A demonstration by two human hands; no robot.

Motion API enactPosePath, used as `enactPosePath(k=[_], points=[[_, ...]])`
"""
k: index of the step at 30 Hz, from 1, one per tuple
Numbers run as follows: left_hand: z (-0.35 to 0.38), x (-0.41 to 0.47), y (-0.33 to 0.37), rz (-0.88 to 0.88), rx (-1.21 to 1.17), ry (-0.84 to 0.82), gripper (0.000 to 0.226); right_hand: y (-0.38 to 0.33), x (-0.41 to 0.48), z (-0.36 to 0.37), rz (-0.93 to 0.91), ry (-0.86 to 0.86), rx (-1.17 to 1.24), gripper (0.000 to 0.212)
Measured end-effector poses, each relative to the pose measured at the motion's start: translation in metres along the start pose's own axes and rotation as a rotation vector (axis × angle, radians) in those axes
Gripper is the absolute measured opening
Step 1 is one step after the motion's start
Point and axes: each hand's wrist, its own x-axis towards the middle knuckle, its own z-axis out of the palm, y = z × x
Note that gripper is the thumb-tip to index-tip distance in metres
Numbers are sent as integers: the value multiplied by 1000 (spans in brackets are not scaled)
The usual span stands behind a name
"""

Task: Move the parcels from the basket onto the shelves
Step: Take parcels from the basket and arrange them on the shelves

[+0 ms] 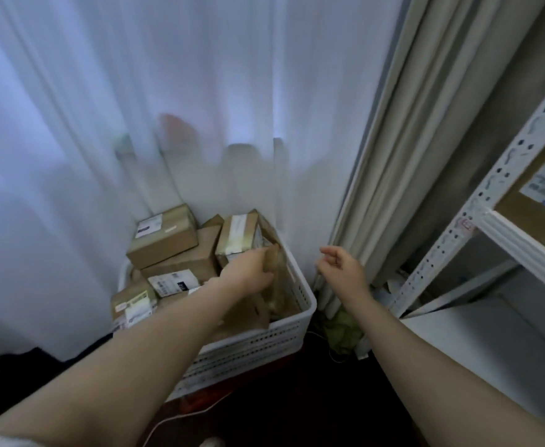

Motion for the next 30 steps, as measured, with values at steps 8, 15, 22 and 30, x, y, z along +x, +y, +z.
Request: enactPosePath(k=[8, 15, 22, 30], points=[[-39, 26, -132, -178, -99, 30, 51, -28, 44, 129, 72, -159, -115, 37], [-32, 51, -201, -171, 2, -131, 50, 5, 55, 188, 58, -491, -626, 74], [-3, 52, -241, -166, 24, -313, 47, 39, 72, 221, -54, -585, -1088, 96], [9, 13, -254, -256, 8, -245, 61, 46, 49, 208, -97, -571, -1125, 66]])
